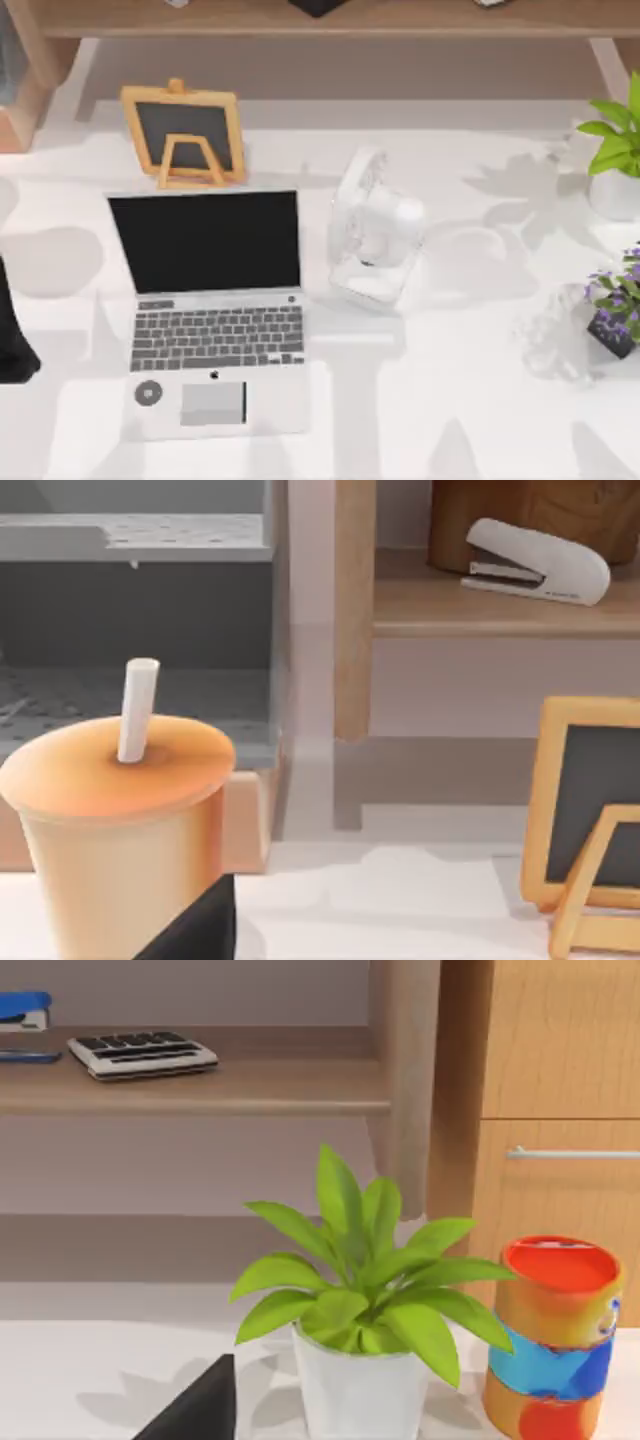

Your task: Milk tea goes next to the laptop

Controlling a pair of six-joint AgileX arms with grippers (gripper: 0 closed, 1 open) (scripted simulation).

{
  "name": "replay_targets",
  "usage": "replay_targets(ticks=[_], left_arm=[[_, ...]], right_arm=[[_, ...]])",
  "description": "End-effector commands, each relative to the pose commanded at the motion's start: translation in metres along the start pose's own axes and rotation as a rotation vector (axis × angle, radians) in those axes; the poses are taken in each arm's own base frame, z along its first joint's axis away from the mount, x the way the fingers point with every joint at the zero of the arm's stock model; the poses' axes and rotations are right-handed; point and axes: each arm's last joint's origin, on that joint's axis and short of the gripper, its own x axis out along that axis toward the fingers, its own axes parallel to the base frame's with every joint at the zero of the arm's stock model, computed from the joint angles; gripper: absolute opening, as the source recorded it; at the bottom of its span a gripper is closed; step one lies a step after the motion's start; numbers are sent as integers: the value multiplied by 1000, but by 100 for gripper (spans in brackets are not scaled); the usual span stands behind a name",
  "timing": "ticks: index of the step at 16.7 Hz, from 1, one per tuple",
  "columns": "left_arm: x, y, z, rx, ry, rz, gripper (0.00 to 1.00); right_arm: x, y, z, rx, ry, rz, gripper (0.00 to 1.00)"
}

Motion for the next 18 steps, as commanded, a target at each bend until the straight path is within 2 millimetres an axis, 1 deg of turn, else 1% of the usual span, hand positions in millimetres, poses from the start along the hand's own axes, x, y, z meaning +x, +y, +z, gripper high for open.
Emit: replay_targets(ticks=[5, 9, 12, 14, 18], left_arm=[[4, 2, 3, 6, 3, -2, 100], [18, 12, 8, 23, 33, -9, 100], [35, 25, 9, 33, 73, -15, 100], [48, 38, 7, 35, 102, -20, 100], [70, 67, -8, 26, 153, -28, 100]], right_arm=[[0, 0, 0, 0, 0, 0, 100], [0, 0, 0, 0, 0, 0, 100], [0, 0, 0, 0, 0, 0, 100], [0, 0, 0, 0, 0, 0, 100], [0, 0, 0, 0, 0, 0, 100]])
